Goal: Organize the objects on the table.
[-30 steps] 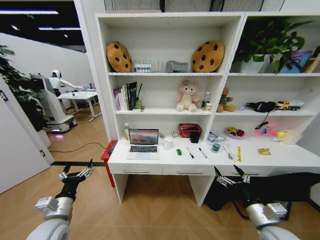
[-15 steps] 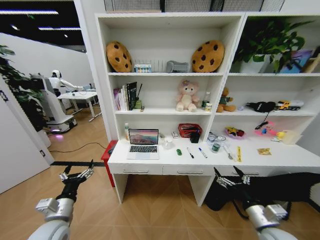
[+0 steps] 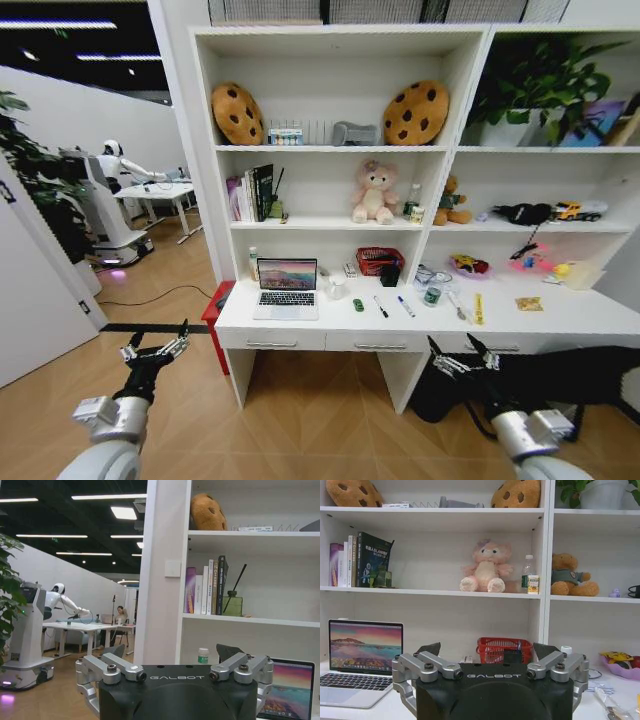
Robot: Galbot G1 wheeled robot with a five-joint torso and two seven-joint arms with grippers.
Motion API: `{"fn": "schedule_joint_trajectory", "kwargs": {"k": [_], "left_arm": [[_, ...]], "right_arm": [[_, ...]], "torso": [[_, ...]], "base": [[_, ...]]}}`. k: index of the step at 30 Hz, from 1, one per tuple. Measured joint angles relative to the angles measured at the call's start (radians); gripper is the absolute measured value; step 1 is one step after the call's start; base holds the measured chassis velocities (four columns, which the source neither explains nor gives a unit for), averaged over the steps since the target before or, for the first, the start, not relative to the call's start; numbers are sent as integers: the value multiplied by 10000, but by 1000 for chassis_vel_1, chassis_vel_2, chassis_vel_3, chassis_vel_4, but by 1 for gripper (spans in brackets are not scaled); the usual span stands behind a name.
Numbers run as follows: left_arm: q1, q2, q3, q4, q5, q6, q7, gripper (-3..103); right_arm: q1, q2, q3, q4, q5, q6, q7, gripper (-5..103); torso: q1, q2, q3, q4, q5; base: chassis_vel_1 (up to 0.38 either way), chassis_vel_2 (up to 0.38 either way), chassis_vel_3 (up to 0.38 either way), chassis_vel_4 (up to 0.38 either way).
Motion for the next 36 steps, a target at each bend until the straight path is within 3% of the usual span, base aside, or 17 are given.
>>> {"fn": "schedule_joint_trajectory", "kwargs": {"k": [36], "left_arm": [[18,-87,59,-77,34,65,-31,100]], "right_arm": [[-56,65,21,-9,-26,-65,-109,100]], "torso": [[1,0,0,0,0]], "base": [[-39,46,49,-49]]}}
